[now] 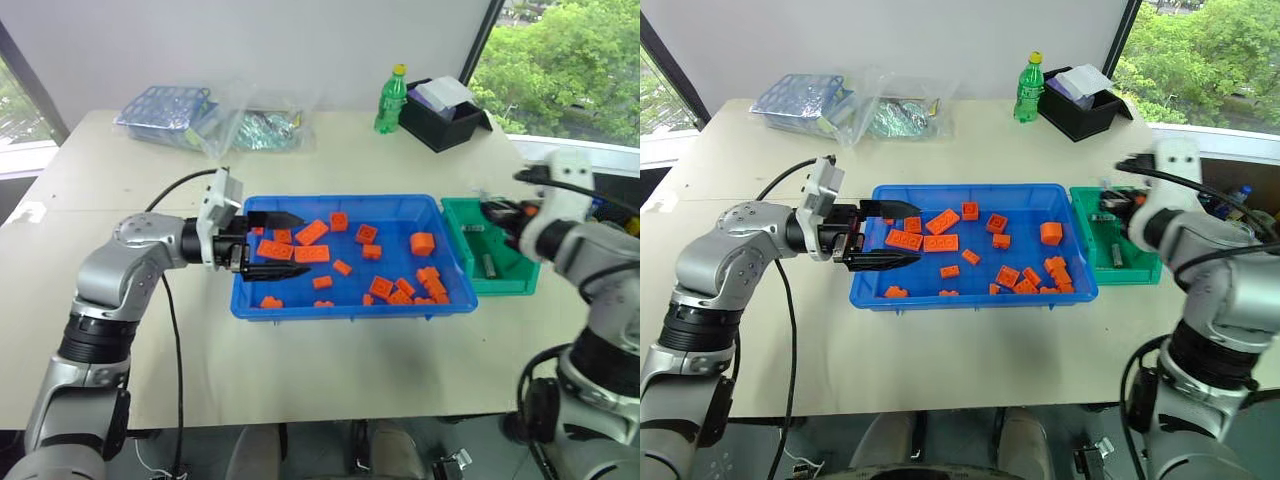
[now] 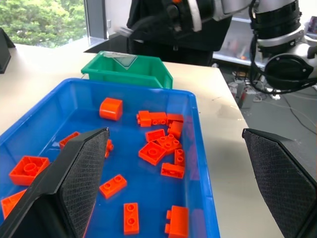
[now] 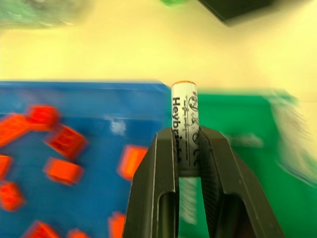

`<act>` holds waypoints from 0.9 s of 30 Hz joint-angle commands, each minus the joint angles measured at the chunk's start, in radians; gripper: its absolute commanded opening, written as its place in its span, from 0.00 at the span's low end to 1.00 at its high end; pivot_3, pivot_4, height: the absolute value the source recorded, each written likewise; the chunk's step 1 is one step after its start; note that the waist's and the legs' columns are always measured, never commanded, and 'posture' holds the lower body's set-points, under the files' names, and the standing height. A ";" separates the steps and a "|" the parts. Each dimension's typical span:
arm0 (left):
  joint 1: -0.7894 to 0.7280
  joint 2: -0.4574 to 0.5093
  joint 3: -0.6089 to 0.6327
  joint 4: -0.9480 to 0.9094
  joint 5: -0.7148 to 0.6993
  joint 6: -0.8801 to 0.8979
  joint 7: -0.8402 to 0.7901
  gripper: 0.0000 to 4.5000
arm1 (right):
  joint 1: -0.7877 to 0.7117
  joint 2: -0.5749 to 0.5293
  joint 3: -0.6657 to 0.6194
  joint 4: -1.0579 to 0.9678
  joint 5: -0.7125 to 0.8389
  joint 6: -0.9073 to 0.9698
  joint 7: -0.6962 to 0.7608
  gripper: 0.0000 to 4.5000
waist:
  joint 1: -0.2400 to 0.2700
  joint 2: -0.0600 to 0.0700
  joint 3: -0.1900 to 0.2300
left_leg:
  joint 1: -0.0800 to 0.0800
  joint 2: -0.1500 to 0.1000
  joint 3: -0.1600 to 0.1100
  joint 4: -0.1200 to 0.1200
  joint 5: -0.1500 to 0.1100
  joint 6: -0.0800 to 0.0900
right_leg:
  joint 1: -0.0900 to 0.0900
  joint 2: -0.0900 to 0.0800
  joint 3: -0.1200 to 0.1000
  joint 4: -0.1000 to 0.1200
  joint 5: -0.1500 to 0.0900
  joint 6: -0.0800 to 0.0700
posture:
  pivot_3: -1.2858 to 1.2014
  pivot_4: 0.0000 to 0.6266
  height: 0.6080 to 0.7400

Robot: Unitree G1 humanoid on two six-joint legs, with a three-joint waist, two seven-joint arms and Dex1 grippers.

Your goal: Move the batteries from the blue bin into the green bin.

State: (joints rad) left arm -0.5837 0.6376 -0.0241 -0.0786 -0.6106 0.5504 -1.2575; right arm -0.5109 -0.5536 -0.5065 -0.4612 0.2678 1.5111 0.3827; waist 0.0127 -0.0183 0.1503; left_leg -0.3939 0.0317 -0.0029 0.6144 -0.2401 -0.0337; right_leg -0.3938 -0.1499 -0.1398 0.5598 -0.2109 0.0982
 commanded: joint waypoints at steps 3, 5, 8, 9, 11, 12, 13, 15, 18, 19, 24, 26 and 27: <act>-0.021 0.001 0.015 0.000 -0.001 -0.028 -0.006 1.00 | 0.027 0.005 -0.059 0.032 0.032 -0.037 0.007 0.24 | -0.004 0.003 0.001 | 0.000 0.000 0.000 0.000 0.000 0.000 | 0.000 0.000 0.000 0.001 0.000 0.000 | 0.52 0.24 0.87; -0.024 0.000 0.014 0.003 -0.001 -0.028 -0.006 1.00 | 0.041 0.004 -0.044 0.040 0.036 -0.064 0.006 0.42 | -0.004 0.002 0.001 | 0.001 0.000 0.000 -0.001 0.000 0.000 | -0.001 0.001 0.000 0.003 0.000 0.000 | 0.52 0.24 0.87; -0.023 -0.001 0.012 0.000 -0.001 -0.028 -0.008 1.00 | 0.093 -0.046 -0.002 0.060 0.025 -0.155 0.018 0.65 | 0.000 0.002 0.001 | 0.001 0.001 0.000 -0.001 0.000 0.000 | -0.001 0.001 0.000 0.003 0.000 0.000 | 0.52 0.24 0.87; -0.020 0.003 0.013 -0.002 0.002 -0.030 -0.007 1.00 | 0.131 -0.076 0.007 0.053 0.031 -0.218 0.057 0.65 | 0.001 0.002 0.001 | 0.001 0.000 0.000 -0.001 0.000 0.000 | -0.001 0.000 0.000 0.002 0.000 0.000 | 0.52 0.24 0.87; -0.013 0.011 0.016 -0.005 0.004 -0.031 -0.011 1.00 | 0.180 -0.105 -0.011 0.043 0.068 -0.298 0.124 0.65 | 0.002 0.003 0.002 | 0.000 0.000 -0.001 0.000 0.000 0.000 | -0.001 0.000 0.000 -0.001 0.000 0.000 | 0.52 0.24 0.87; -0.008 0.021 0.021 -0.007 0.003 -0.029 -0.015 1.00 | 0.217 -0.128 -0.036 0.037 0.098 -0.344 0.182 0.65 | 0.002 0.003 0.002 | 0.000 0.000 0.000 0.000 0.000 0.001 | -0.001 0.000 0.000 -0.001 0.000 0.000 | 0.52 0.24 0.87; -0.003 0.031 0.026 -0.008 0.002 -0.026 -0.019 1.00 | 0.253 -0.147 -0.061 0.030 0.122 -0.396 0.238 0.65 | 0.002 0.003 0.002 | 0.000 0.000 0.000 0.000 0.000 0.001 | -0.001 0.000 0.000 -0.002 0.000 0.000 | 0.52 0.24 0.87; 0.010 0.070 0.046 -0.006 -0.002 -0.018 -0.033 1.00 | 0.392 -0.225 -0.131 0.027 0.148 -0.568 0.420 0.65 | 0.005 0.003 0.002 | -0.001 0.000 0.000 0.000 0.000 0.001 | 0.002 0.000 0.000 -0.002 0.000 0.000 | 0.52 0.24 0.87; 0.024 0.116 0.069 0.006 -0.003 -0.017 -0.046 1.00 | 0.541 -0.312 -0.220 0.070 0.177 -0.733 0.617 0.65 | 0.002 0.003 0.003 | 0.001 0.000 0.000 0.000 -0.001 0.001 | 0.003 0.000 0.000 -0.002 0.000 0.001 | 0.52 0.24 0.87; 0.026 0.130 0.076 0.011 -0.003 -0.017 -0.050 1.00 | 0.581 -0.338 -0.248 0.087 0.191 -0.767 0.676 0.65 | 0.002 0.002 0.003 | 0.001 0.000 0.000 0.000 -0.001 0.002 | 0.002 0.000 0.000 -0.002 0.000 0.001 | 0.52 0.24 0.87; 0.018 0.176 0.111 0.049 0.003 -0.013 -0.041 1.00 | 0.677 -0.441 -0.366 0.202 0.256 -0.816 0.855 0.65 | -0.002 0.005 0.005 | 0.002 0.002 -0.001 0.000 -0.003 -0.002 | 0.001 0.001 -0.003 -0.010 0.000 0.000 | 0.52 0.24 0.87; 0.014 0.185 0.118 0.062 0.006 -0.016 -0.038 1.00 | 0.692 -0.453 -0.373 0.211 0.277 -0.820 0.880 0.65 | -0.002 0.004 0.005 | 0.000 0.002 -0.001 0.000 -0.003 -0.001 | 0.004 0.000 -0.005 -0.014 0.000 0.000 | 0.52 0.24 0.87; 0.014 0.188 0.120 0.067 0.008 -0.018 -0.036 1.00 | 0.696 -0.453 -0.369 0.210 0.283 -0.822 0.880 0.65 | -0.002 0.004 0.005 | 0.000 0.002 -0.001 0.000 -0.003 -0.001 | 0.004 0.000 -0.005 -0.014 0.000 0.000 | 0.52 0.24 0.87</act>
State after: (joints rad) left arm -0.5490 0.8121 0.0646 -0.0063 -0.6000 0.5400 -1.2982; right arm 0.1866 -0.9912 -0.8481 -0.2440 0.5204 0.7082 1.2451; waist 0.0107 -0.0143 0.1555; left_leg -0.3927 0.0332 -0.0037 0.6148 -0.2436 -0.0352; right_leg -0.3918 -0.1502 -0.1445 0.5458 -0.2113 0.0987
